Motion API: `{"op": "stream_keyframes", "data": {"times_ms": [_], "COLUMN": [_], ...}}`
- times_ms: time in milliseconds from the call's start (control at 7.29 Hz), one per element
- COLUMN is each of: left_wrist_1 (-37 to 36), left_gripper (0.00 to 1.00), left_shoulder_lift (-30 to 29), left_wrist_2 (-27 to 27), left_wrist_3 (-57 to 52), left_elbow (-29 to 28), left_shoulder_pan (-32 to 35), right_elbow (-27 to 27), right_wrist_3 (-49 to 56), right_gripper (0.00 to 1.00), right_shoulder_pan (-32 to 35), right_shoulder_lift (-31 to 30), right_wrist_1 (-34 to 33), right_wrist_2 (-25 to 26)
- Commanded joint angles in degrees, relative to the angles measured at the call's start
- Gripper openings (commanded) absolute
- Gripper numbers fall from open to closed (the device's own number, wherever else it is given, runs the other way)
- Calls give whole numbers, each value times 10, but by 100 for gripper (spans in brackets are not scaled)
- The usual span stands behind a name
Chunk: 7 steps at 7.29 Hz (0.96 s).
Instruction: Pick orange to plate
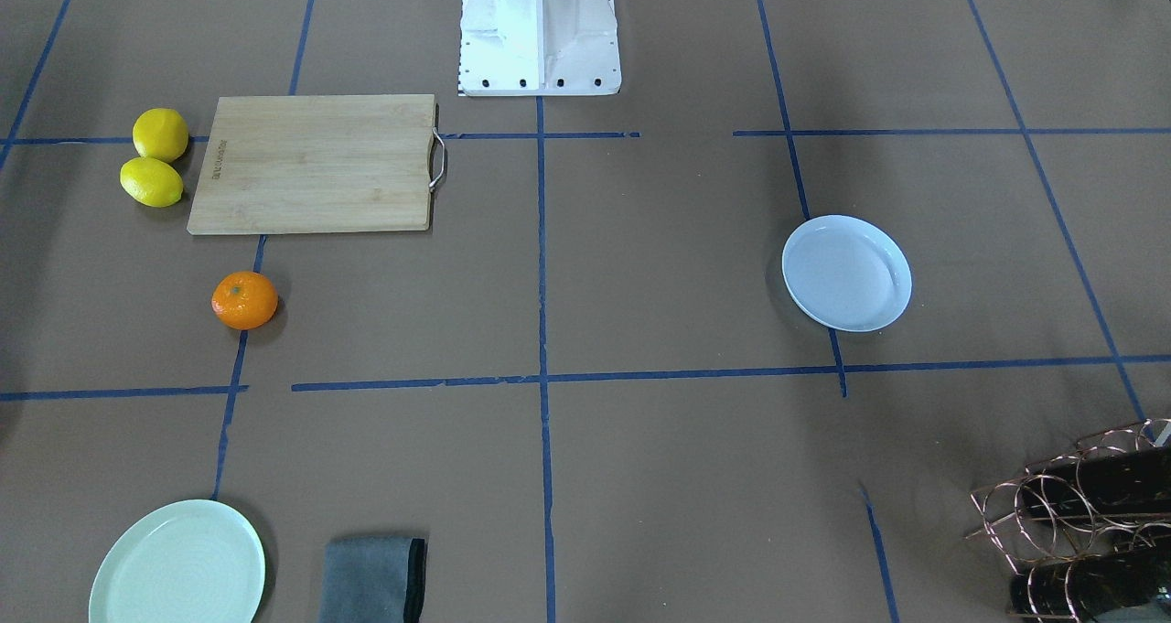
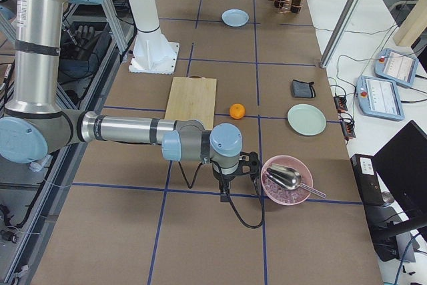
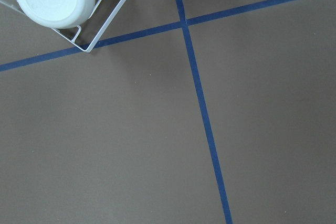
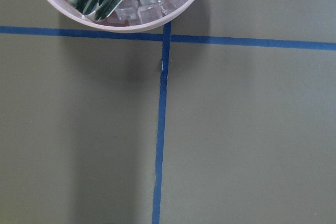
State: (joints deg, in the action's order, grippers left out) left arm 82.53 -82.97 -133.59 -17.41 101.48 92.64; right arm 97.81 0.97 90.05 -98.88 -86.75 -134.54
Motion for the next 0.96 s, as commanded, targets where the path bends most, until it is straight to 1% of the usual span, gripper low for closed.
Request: {"op": "stream_keyframes", "data": {"times_ms": [0, 274, 411, 548, 685, 823], "left_wrist_1": [-2, 3, 22, 89, 138, 251], "left_gripper": [100, 100, 100, 100, 100, 100], "left_shoulder_lift": [-1, -3, -4, -6, -12, -39], "left_wrist_2": [0, 0, 2, 3, 3, 0], "left_wrist_3": [0, -1, 0, 0, 2, 4], "left_elbow": [2, 10, 11, 12, 11, -25], "left_shoulder_pan": [-12, -13, -14, -17, -18, -17], "right_elbow": [0, 1, 2, 1, 1, 1], "right_wrist_3": [0, 0, -2, -4, -4, -4], "right_gripper": [100, 100, 100, 100, 100, 100], "right_shoulder_pan": [-1, -9, -10, -10, -10, -10], "right_shoulder_lift": [0, 4, 4, 4, 4, 9], "right_wrist_1": [0, 1, 17, 58, 91, 112], "right_wrist_2": [0, -3, -17, -35, -34, -32]}}
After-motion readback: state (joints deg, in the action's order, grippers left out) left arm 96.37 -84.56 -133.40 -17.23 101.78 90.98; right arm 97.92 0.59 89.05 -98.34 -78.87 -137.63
